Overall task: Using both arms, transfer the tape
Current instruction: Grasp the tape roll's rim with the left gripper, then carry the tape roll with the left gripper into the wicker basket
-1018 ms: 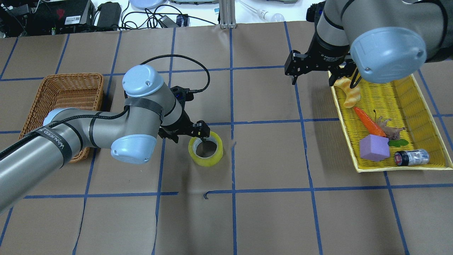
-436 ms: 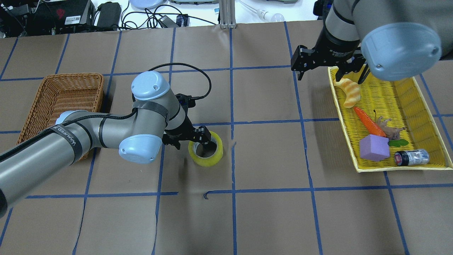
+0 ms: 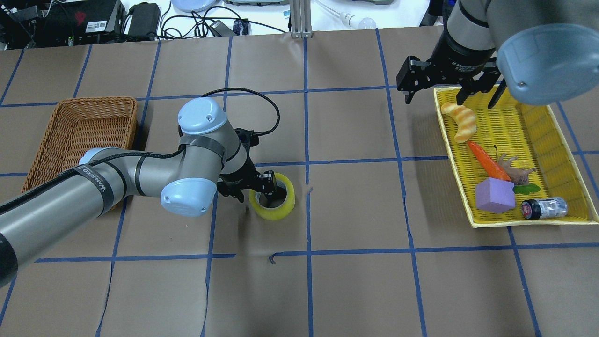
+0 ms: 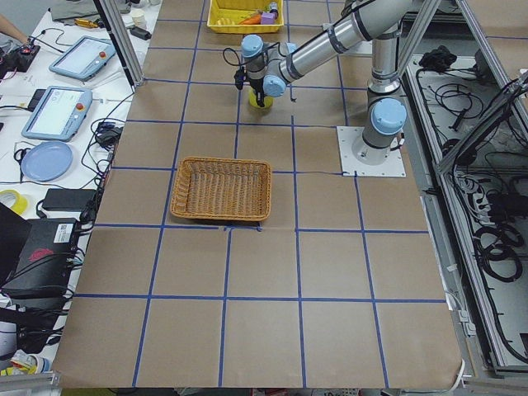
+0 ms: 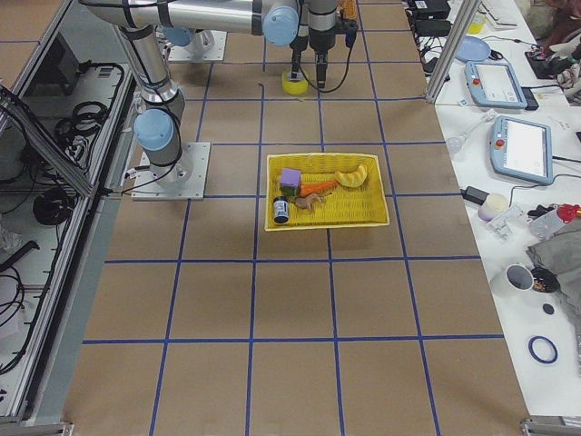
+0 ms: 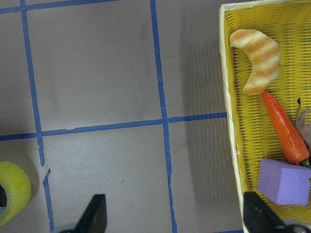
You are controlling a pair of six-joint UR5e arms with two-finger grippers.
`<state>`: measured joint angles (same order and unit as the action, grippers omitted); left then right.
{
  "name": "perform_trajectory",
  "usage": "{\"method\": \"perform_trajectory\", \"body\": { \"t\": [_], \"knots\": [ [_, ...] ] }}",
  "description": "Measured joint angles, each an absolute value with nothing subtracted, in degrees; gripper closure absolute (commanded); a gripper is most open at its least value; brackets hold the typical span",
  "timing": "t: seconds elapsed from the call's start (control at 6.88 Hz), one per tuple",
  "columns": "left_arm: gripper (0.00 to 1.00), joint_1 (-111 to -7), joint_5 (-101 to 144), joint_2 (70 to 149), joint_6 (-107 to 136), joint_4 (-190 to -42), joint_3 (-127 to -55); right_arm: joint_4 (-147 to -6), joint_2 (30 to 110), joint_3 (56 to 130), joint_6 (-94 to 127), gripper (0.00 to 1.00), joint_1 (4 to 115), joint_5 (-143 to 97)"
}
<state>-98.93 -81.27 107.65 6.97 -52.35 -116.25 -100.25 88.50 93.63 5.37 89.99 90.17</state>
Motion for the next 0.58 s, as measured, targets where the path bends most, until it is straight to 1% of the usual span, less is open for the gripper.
{"method": "perform_trajectory", "body": {
  "t": [0.29,0.58],
  "knots": [
    [1.00,-98.3,-83.7,106.3,3.5,-52.6,-114.4,-100.2,89.0,93.7,5.4,0.00,90.0,90.2],
    [1.00,-95.2,-93.3,105.2,-2.9,-57.0,-108.4,-100.2,89.3,93.9,5.4,0.00,90.1,90.2]
  ]
}}
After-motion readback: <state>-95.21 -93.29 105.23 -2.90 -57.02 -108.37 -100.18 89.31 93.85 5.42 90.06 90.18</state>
